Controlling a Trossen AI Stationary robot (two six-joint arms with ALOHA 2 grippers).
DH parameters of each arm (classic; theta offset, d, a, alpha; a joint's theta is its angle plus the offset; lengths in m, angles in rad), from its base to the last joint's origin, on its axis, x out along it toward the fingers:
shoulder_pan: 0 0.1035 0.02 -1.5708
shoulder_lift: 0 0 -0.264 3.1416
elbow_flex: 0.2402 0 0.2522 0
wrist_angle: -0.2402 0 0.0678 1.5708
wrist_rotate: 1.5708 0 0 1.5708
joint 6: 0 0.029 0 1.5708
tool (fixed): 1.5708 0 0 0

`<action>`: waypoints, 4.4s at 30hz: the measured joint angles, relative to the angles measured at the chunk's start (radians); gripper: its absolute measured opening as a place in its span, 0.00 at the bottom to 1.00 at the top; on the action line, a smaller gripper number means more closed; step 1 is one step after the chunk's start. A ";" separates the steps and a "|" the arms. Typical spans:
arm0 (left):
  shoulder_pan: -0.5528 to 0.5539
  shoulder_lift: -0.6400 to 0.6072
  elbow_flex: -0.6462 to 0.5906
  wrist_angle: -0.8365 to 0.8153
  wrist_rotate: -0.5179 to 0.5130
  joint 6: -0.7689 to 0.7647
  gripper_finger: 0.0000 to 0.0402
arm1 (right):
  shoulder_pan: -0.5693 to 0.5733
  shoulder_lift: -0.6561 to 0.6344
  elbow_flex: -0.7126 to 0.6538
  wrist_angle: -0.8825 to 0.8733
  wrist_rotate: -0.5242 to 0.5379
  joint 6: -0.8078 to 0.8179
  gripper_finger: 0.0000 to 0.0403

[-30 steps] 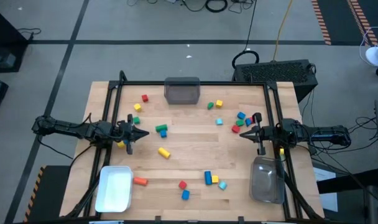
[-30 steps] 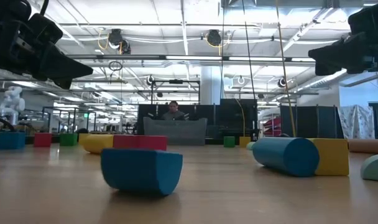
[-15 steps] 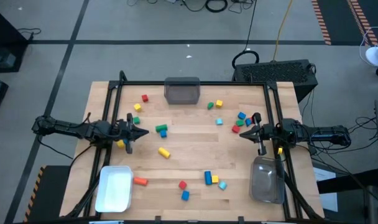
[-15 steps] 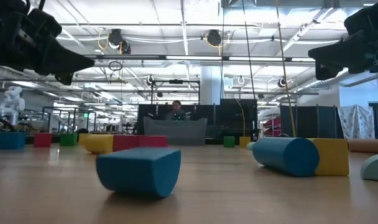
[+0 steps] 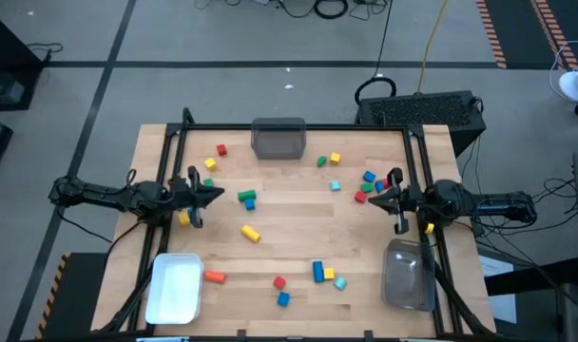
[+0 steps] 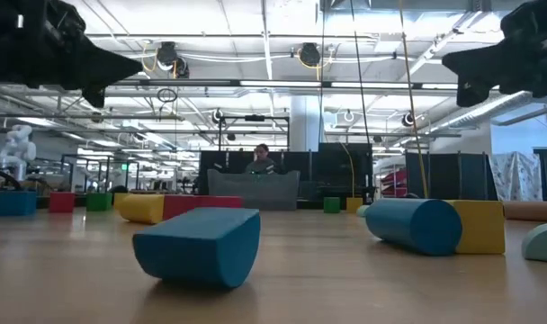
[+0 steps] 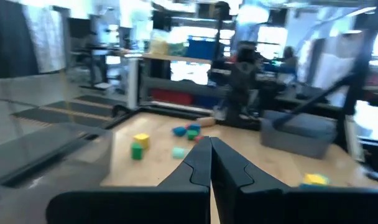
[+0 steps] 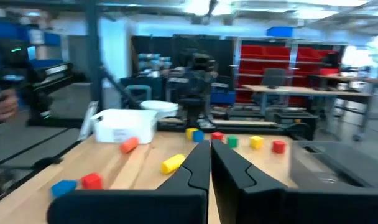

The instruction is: Sort blocks by size

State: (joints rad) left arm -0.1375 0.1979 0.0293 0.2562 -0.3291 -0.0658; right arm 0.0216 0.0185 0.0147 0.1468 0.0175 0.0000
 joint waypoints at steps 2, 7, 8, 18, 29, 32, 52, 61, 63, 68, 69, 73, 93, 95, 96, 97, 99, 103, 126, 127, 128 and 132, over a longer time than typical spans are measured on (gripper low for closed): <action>0.000 0.009 0.001 -0.005 -0.033 0.000 0.03 | 0.000 0.000 0.000 0.001 0.047 0.020 0.00; 0.000 0.035 0.003 -0.003 -0.137 0.000 0.14 | -0.001 0.023 0.000 0.000 0.090 0.041 0.05; 0.000 0.040 0.004 -0.003 -0.155 -0.002 0.17 | -0.001 0.031 0.000 0.001 0.091 0.041 0.08; 0.001 0.157 0.160 -0.112 -0.327 -0.008 0.39 | -0.006 0.115 0.000 0.037 0.264 0.069 0.32; 0.114 0.381 0.397 -0.425 -0.347 -0.106 0.40 | -0.047 0.233 0.000 0.119 0.265 0.067 0.43; 0.183 0.436 0.463 -0.510 -0.290 -0.114 0.40 | -0.047 0.261 0.000 0.122 0.265 0.067 0.44; 0.737 0.811 0.631 -0.678 -0.011 0.080 0.42 | -0.194 0.440 0.001 0.333 0.322 0.042 0.44; 0.870 0.969 0.708 -0.679 0.068 0.067 0.66 | -0.269 0.467 0.001 0.331 0.349 0.020 0.44; 0.883 0.998 0.739 -0.690 0.095 0.023 0.69 | -0.270 0.467 0.001 0.331 0.347 -0.008 0.44; 0.914 1.074 0.820 -0.786 0.158 0.020 0.70 | -0.270 0.467 0.001 0.322 0.247 -0.005 0.44; 0.919 1.091 0.838 -0.822 0.166 0.023 0.70 | -0.270 0.467 0.001 0.328 0.220 -0.008 0.44; 0.925 1.154 0.879 -0.923 0.173 0.080 0.70 | -0.270 0.467 0.018 0.367 0.187 -0.045 0.44; 0.980 1.337 0.879 -0.911 0.177 0.470 0.70 | -0.270 0.704 0.127 0.295 0.159 -0.019 0.44; 0.994 1.345 0.879 -0.900 0.177 0.474 0.70 | -0.270 0.724 0.127 0.298 0.160 -0.019 0.44; 0.999 1.347 0.879 -0.890 0.178 0.476 0.70 | -0.269 0.732 0.127 0.296 0.159 -0.019 0.44; 1.005 1.349 0.879 -0.878 0.181 0.483 0.70 | -0.270 0.740 0.127 0.297 0.159 -0.019 0.44; 1.014 1.350 0.879 -0.852 0.183 0.505 0.70 | -0.270 0.751 0.127 0.298 0.159 -0.019 0.44; 1.030 1.351 0.879 -0.817 0.239 0.553 0.70 | -0.270 0.769 0.127 0.298 0.156 -0.011 0.44; 1.037 1.394 0.878 -0.816 0.223 0.578 0.70 | -0.268 0.775 0.127 0.298 0.107 0.006 0.44; 1.022 1.394 0.878 -0.816 0.192 0.598 0.70 | -0.268 0.775 0.127 0.298 0.107 0.006 0.44; 1.008 1.394 0.878 -0.817 0.162 0.620 0.70 | -0.268 0.775 0.127 0.298 0.107 0.006 0.44; 0.972 1.394 0.878 -0.815 0.138 0.695 0.70 | -0.268 0.775 0.127 0.298 0.107 0.004 0.44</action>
State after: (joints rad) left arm 0.8341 1.5917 0.9077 -0.5583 -0.1914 0.6291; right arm -0.2466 0.7933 0.1421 0.4450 0.1249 0.0044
